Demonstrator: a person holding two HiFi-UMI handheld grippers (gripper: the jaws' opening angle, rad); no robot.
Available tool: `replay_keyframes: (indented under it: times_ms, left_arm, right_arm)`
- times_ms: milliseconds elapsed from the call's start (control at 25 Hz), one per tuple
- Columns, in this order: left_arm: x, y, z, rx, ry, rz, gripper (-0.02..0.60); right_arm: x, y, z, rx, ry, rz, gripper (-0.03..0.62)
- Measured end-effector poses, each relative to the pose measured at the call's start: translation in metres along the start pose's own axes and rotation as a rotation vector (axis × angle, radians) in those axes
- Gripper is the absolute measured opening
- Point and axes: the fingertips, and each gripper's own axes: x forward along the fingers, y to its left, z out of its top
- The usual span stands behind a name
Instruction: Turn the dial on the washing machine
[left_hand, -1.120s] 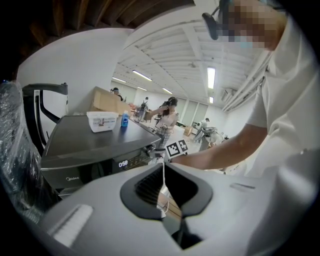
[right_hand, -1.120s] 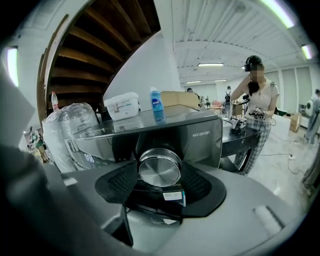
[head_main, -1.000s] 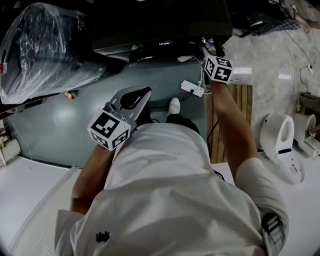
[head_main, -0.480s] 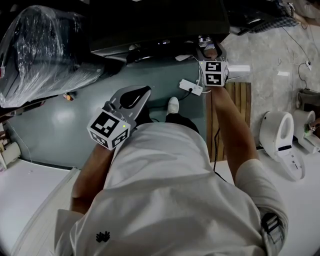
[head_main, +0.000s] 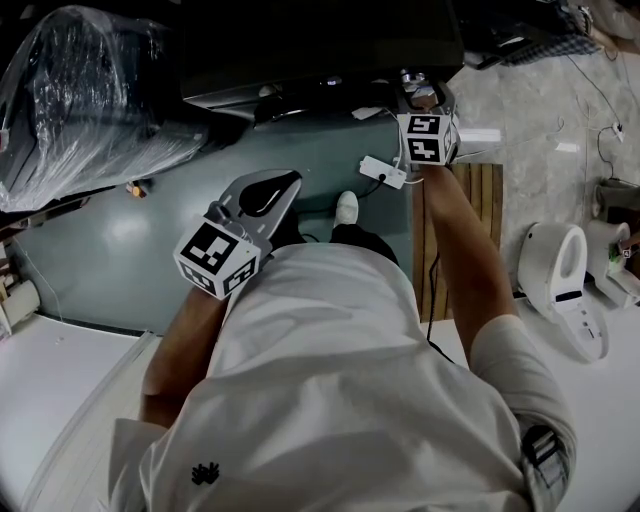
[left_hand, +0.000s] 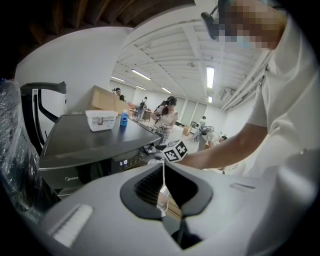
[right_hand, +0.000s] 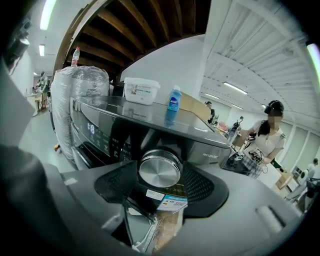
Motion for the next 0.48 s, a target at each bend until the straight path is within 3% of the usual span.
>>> replay_keyframes:
  times_ms: [280, 480]
  left_arm:
    - [-0.002, 0.0, -0.002, -0.004, -0.003, 0.005, 0.059]
    - [-0.002, 0.0, -0.002, -0.004, -0.005, 0.005, 0.06]
  right_arm:
    - [-0.003, -0.006, 0.003, 0.151, -0.003, 0.02, 0.268]
    - [-0.004, -0.011, 0.0, 0.397, -0.041, 0.068, 0.269]
